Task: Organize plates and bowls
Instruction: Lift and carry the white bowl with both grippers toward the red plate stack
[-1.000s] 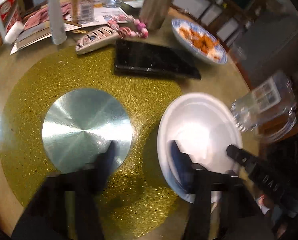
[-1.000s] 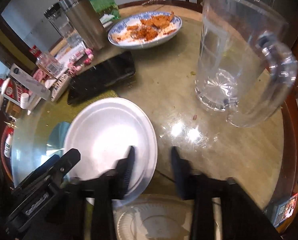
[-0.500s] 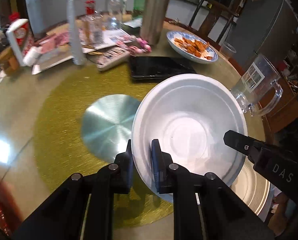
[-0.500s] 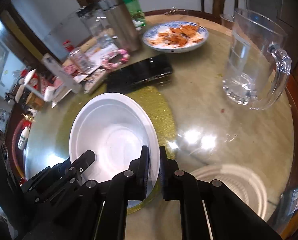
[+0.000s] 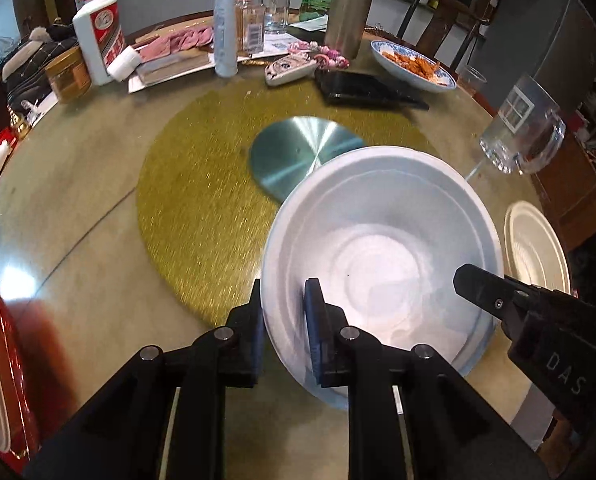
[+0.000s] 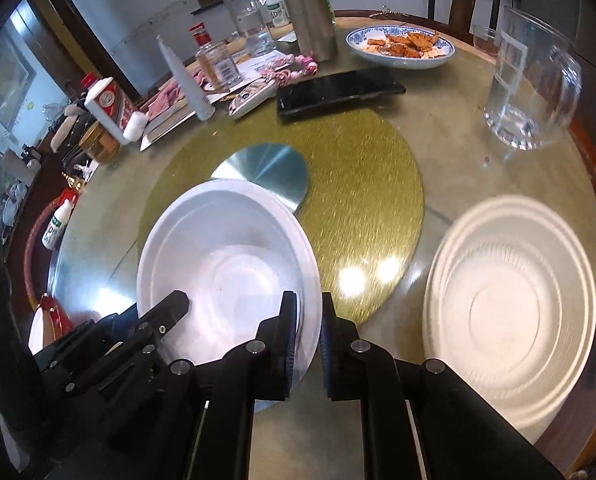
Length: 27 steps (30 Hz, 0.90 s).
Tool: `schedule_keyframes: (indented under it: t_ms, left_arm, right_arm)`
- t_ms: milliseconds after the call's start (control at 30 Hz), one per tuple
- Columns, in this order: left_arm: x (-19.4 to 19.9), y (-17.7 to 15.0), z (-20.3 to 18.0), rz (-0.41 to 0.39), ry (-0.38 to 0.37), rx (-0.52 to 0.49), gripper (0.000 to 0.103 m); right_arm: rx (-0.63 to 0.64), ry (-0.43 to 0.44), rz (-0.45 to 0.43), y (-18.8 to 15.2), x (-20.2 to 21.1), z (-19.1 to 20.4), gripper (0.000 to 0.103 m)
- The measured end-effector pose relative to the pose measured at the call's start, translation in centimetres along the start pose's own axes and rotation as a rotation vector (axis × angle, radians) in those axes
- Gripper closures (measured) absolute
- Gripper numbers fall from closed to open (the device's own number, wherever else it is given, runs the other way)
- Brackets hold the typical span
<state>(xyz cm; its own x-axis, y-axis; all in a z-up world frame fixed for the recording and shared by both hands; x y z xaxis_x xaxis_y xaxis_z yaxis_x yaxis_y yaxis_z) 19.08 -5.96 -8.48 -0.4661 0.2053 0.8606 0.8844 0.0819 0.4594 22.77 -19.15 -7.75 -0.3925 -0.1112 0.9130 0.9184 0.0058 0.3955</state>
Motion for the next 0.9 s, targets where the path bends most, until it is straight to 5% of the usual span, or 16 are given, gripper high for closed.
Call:
schedule_keyframes:
  t_ms: [900]
  left_arm:
    - [2.5,-7.1,-2.8,-0.04,-0.112,-0.14,0.087]
  right_arm:
    - [-0.126,-0.109,-0.1,-10.6,4.4,-2.3,0.091]
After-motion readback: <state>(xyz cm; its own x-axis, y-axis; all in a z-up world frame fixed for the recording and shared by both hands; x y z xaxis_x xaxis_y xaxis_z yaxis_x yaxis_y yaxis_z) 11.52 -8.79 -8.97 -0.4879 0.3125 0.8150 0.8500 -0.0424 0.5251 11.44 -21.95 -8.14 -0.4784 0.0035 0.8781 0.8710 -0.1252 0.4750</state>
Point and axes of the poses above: each gripper's, at about its wrist camera, not at the fingertips, and x roughly against the way its jaws point, z to its left, y to its top, the point moved 7 cm from there along -x, roughly the way its jaws point, and after that the axes turned 7 degrees about -y, right-handed, at the moved point
